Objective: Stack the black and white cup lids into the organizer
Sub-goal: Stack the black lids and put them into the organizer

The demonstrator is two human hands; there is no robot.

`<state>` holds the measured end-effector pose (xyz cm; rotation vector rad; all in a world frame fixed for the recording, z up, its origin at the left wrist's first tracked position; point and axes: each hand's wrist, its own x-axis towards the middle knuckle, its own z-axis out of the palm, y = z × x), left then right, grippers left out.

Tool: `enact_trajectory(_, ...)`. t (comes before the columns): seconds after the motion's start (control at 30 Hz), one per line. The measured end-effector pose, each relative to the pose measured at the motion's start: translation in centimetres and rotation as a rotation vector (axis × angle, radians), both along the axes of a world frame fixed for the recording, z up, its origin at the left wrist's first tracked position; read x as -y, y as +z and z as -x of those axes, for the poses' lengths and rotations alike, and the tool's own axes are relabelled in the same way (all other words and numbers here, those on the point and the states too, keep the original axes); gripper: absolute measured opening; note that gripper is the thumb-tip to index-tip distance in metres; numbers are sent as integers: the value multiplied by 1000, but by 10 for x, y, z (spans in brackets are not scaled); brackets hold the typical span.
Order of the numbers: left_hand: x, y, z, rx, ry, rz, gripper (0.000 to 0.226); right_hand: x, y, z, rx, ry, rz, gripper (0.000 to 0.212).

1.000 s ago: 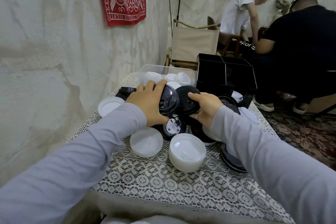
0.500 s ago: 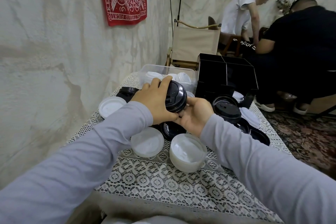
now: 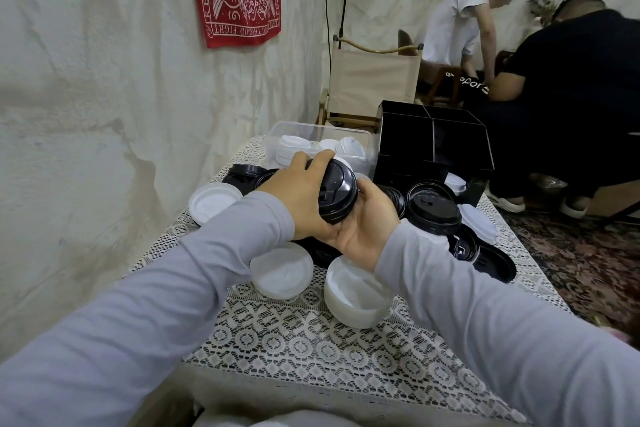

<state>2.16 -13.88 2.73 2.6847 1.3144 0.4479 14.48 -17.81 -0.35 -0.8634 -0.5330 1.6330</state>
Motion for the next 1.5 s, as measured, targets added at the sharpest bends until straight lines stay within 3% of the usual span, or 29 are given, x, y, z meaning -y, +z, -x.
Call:
enact_trajectory(0.2,-4,-4,4,-5,15,-18,107,2,3,-1,88,-34,44,49)
enact_trajectory(0.33,-10,-9,7,-14,34,-36,107,-6,20,-13,336,-185,59,35)
enact_trajectory(0.4,-11,-12,8,-28,37,-28,107,-12,31,-26,669,-301,-35,17)
enact_trajectory(0.47,-11,-14,8,-52,43,-24,106,-19,35,-46,1290,-328,-195,19)
enact_trajectory(0.53,-11,-16,7,-82,51,-16,107,-21,34,-62,1813,-183,-266,31)
enact_trajectory(0.6,-12,-18,5,-105,60,-3,110,-27,27,-76,2111,15,-276,43)
enact_trajectory(0.7,-11,-20,3,-114,73,7,111,-33,12,-80,2364,241,-277,52)
enact_trajectory(0.9,-9,-20,-3,-158,77,-1,112,-40,-3,-75,2400,373,-309,75)
enact_trajectory(1.07,-7,-19,-4,-182,79,9,108,-43,-1,-72,2437,415,-285,75)
enact_trajectory(1.27,-5,-20,-5,-232,97,-13,108,-38,5,-73,2418,318,-250,77)
enact_trajectory(1.4,-5,-20,-6,-244,97,-15,108,-33,9,-76,2342,198,-328,90)
enact_trajectory(1.5,-4,-20,-5,-251,97,-17,107,-26,10,-75,2271,82,-400,85)
